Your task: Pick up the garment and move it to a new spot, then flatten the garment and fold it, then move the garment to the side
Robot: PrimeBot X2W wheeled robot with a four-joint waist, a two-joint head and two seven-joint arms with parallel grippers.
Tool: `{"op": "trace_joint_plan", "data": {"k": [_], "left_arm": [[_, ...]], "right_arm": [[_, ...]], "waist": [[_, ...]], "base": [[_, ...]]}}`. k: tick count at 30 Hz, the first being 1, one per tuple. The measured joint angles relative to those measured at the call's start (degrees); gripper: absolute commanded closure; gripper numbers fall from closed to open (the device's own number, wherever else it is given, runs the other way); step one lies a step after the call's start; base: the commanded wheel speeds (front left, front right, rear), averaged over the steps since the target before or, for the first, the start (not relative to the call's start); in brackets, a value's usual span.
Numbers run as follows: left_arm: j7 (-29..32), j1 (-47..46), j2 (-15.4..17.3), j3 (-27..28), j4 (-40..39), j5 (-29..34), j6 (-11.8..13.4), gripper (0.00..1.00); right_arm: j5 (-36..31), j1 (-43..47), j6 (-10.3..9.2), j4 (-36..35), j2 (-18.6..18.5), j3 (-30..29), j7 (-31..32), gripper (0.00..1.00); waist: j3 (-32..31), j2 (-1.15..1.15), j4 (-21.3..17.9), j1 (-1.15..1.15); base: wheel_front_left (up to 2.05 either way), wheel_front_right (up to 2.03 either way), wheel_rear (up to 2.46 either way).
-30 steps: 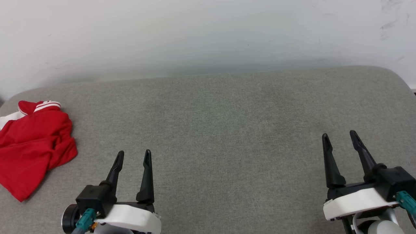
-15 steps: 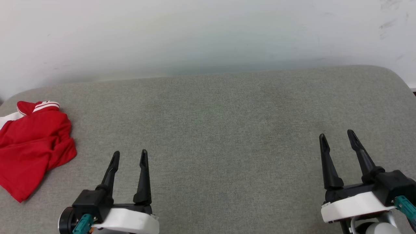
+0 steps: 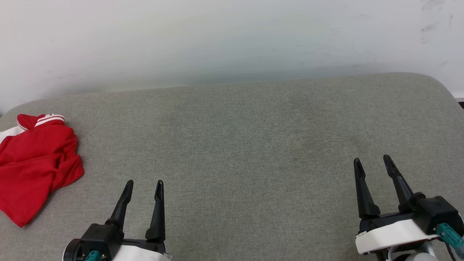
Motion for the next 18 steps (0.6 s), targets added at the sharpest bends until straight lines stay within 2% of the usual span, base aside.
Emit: {"op": "trace_joint_plan", "data": {"k": [9,18], "left_arm": [[-0.9,0.2,-0.3,0.2,1.0,4.4,-1.5,0.0],[-1.3,0.3,-0.3,0.4,1.5,4.3,-2.0,0.0]], "right_arm": [[-2.0,0.0,0.0,0.9,0.0,0.9,-0.9,0.0],[-2.3,0.0,0.0,1.3,0.0,1.1,-1.3,0.0]], "waist": [[0.1,0.0,-0.2,0.0],[0.1,0.0,0.0,0.0]], "base": [[0.0,0.0,0.0],[0.0,0.0,0.0]]}}
